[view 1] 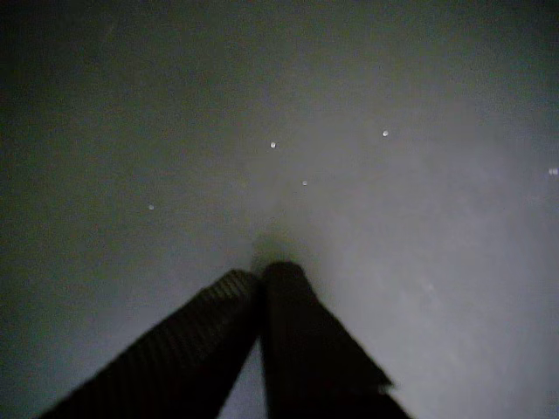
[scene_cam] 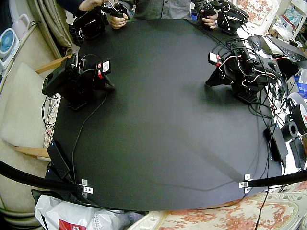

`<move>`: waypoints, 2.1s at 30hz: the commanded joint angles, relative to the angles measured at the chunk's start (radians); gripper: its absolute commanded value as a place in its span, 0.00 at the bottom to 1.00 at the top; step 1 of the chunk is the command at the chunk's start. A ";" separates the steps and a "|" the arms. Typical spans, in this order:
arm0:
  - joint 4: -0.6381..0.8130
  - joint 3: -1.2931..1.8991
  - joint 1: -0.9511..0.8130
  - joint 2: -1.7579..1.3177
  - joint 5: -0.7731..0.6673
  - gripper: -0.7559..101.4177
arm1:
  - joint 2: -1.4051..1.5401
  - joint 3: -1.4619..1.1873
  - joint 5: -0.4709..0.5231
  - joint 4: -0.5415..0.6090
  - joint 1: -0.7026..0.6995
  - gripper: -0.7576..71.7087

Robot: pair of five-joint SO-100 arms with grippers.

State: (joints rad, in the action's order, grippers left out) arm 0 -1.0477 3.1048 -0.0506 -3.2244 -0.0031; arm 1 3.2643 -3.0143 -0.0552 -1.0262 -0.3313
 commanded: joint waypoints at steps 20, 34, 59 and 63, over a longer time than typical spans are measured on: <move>0.015 0.003 -0.051 -0.015 0.017 0.01 | 0.009 0.009 -0.114 -0.006 0.078 0.01; 0.107 -0.499 -0.054 -0.015 0.152 0.01 | 0.009 0.009 -0.098 -0.006 0.074 0.01; 1.408 -0.916 0.201 0.959 0.595 0.01 | 0.009 0.009 -0.095 -0.006 0.072 0.01; 1.373 -1.028 0.143 1.066 0.629 0.01 | 0.009 0.009 -0.095 -0.006 0.072 0.01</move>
State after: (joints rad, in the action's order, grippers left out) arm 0 0.3037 2.1690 0.1273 -2.1169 0.6121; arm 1 3.2643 -3.0143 -0.1442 -1.0262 -0.2531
